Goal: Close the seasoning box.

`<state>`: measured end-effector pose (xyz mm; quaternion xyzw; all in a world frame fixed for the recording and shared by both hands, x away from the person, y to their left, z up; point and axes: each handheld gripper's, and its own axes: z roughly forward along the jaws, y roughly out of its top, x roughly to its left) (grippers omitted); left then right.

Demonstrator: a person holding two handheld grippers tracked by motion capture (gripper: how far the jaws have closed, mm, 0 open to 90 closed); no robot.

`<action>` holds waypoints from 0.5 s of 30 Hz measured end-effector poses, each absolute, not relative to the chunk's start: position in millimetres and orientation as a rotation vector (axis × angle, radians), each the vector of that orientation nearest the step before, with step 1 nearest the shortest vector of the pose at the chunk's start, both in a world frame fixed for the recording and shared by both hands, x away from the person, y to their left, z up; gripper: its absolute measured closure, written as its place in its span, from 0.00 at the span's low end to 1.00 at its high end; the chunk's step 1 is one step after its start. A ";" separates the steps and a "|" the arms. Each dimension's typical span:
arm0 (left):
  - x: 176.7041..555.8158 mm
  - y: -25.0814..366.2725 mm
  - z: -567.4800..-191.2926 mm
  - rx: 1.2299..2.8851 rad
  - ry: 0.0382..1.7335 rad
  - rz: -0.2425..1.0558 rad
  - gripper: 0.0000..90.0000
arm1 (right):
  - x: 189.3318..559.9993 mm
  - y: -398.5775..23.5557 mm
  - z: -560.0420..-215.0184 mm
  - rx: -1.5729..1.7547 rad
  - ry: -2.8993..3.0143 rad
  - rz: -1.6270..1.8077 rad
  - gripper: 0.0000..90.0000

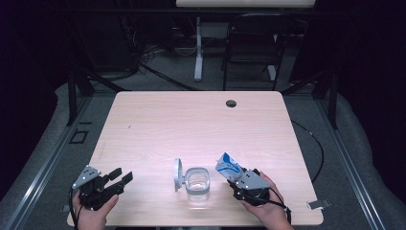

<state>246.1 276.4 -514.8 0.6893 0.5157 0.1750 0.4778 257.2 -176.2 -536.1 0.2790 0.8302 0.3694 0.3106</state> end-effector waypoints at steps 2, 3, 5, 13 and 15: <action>246.3 276.0 -515.2 1.687 1.260 0.425 0.54 | 257.4 -176.4 -537.1 0.737 2.197 0.970 0.49; 246.3 276.0 -515.2 1.687 1.260 0.425 0.54 | 257.4 -176.4 -537.1 0.737 2.197 0.970 0.49; 246.4 276.1 -515.3 1.688 1.260 0.425 0.54 | 258.1 -175.8 -538.0 0.738 2.203 0.966 0.49; 246.5 277.1 -515.2 1.680 1.264 0.424 0.54 | 259.0 -170.0 -532.6 0.691 2.227 0.935 0.49; 246.5 277.2 -515.2 1.680 1.264 0.425 0.54 | 259.4 -168.8 -531.2 0.680 2.229 0.931 0.49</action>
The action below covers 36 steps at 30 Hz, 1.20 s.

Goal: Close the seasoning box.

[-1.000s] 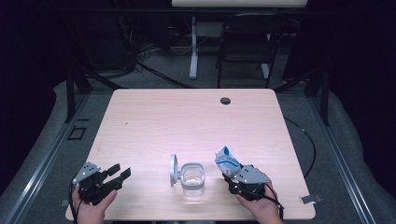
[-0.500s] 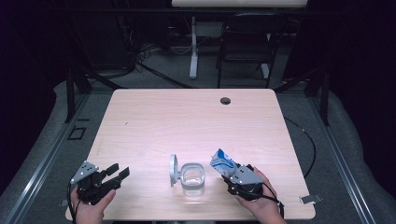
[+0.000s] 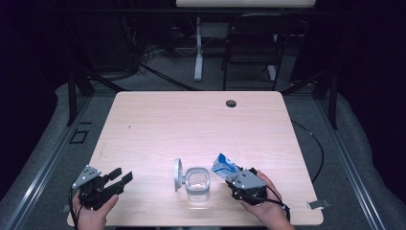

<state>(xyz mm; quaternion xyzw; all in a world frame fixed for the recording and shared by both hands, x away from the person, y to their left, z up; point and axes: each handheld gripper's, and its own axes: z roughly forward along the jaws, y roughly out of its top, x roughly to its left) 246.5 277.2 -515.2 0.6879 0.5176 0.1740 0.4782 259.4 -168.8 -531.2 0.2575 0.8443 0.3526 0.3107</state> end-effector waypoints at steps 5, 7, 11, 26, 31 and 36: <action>246.6 278.2 -515.1 1.677 1.262 0.426 0.54 | 260.2 -166.0 -527.9 0.655 2.248 0.908 0.49; 246.8 278.3 -515.4 1.675 1.262 0.427 0.54 | 260.5 -165.4 -527.7 0.652 2.248 0.910 0.49; 247.0 278.2 -515.8 1.674 1.263 0.425 0.54 | 260.8 -164.0 -525.6 0.632 2.257 0.887 0.49; 247.1 279.1 -515.2 1.671 1.265 0.422 0.54 | 258.6 -156.1 -523.8 0.553 2.253 0.772 0.49; 247.2 279.5 -515.1 1.667 1.266 0.424 0.54 | 258.0 -152.6 -522.0 0.518 2.256 0.749 0.49; 247.2 279.4 -514.9 1.667 1.266 0.426 0.54 | 257.7 -149.1 -519.7 0.472 2.260 0.696 0.49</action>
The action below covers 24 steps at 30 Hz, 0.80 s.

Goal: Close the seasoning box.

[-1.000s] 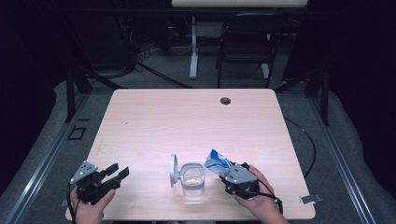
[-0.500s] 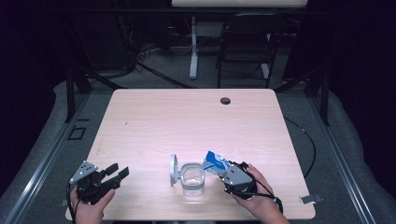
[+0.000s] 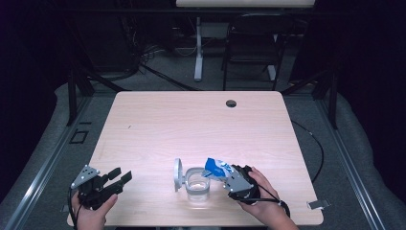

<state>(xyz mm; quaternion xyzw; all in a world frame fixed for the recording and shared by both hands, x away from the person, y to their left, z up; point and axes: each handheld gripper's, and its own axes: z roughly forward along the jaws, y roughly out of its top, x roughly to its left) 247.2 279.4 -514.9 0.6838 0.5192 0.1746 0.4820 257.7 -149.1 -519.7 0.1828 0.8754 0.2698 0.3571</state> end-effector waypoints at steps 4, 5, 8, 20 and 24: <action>247.3 280.0 -514.6 1.667 1.264 0.426 0.54 | 257.3 -147.9 -518.1 0.454 2.264 0.686 0.49; 247.3 280.0 -514.6 1.667 1.264 0.426 0.54 | 257.3 -147.9 -518.1 0.454 2.264 0.686 0.49; 247.2 279.9 -514.4 1.669 1.263 0.426 0.54 | 257.3 -147.6 -516.4 0.436 2.267 0.667 0.49; 247.4 279.5 -514.3 1.665 1.264 0.427 0.54 | 255.9 -144.0 -517.8 0.361 2.268 0.561 0.49; 247.5 280.0 -514.5 1.671 1.264 0.425 0.54 | 256.8 -142.1 -521.6 0.348 2.262 0.565 0.49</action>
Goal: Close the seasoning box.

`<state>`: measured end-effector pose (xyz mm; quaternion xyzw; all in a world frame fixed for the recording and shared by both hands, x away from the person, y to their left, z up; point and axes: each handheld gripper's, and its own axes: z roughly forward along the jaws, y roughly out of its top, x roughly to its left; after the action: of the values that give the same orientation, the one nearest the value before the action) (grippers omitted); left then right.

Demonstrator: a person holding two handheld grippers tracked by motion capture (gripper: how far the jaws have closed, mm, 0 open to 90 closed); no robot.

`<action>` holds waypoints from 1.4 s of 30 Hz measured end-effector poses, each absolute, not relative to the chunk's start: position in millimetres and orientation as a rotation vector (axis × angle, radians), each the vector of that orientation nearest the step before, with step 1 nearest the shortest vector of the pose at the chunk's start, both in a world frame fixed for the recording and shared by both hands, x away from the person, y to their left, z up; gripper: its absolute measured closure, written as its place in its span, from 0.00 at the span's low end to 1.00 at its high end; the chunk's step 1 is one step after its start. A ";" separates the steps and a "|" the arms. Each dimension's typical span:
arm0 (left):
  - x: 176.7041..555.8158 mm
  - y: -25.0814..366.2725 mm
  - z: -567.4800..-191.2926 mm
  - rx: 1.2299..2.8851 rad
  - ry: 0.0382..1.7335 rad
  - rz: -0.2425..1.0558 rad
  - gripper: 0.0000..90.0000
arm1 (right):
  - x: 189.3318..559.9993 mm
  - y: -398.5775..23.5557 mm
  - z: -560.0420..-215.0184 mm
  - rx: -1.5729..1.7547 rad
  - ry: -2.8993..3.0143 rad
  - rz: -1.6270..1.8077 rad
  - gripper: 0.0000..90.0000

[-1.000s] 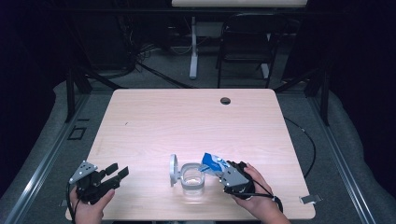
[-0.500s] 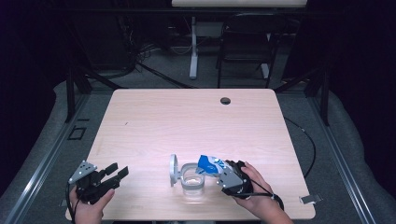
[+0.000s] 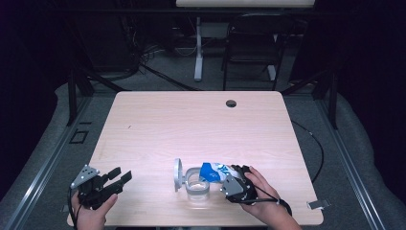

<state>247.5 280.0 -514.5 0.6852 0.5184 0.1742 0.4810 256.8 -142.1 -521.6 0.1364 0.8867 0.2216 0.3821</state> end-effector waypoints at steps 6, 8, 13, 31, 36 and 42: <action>247.5 280.2 -514.4 1.669 1.265 0.425 0.53 | 257.4 -139.6 -521.9 0.329 2.259 0.532 0.49; 247.6 280.3 -514.4 1.669 1.265 0.425 0.54 | 257.4 -139.1 -521.2 0.325 2.256 0.516 0.49; 247.3 280.2 -513.7 1.663 1.265 0.424 0.54 | 257.2 -138.0 -521.4 0.316 2.251 0.504 0.49; 247.8 280.4 -514.1 1.661 1.266 0.421 0.54 | 256.6 -135.7 -521.7 0.302 2.242 0.488 0.49; 247.9 281.2 -514.6 1.658 1.270 0.422 0.54 | 256.5 -134.8 -520.9 0.280 2.240 0.459 0.49; 248.0 281.4 -514.8 1.655 1.269 0.423 0.54 | 256.7 -134.4 -520.6 0.269 2.230 0.451 0.49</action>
<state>248.0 281.4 -514.8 0.6799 0.5214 0.1739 0.4854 256.7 -134.4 -520.6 0.1069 0.8867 0.1791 0.4126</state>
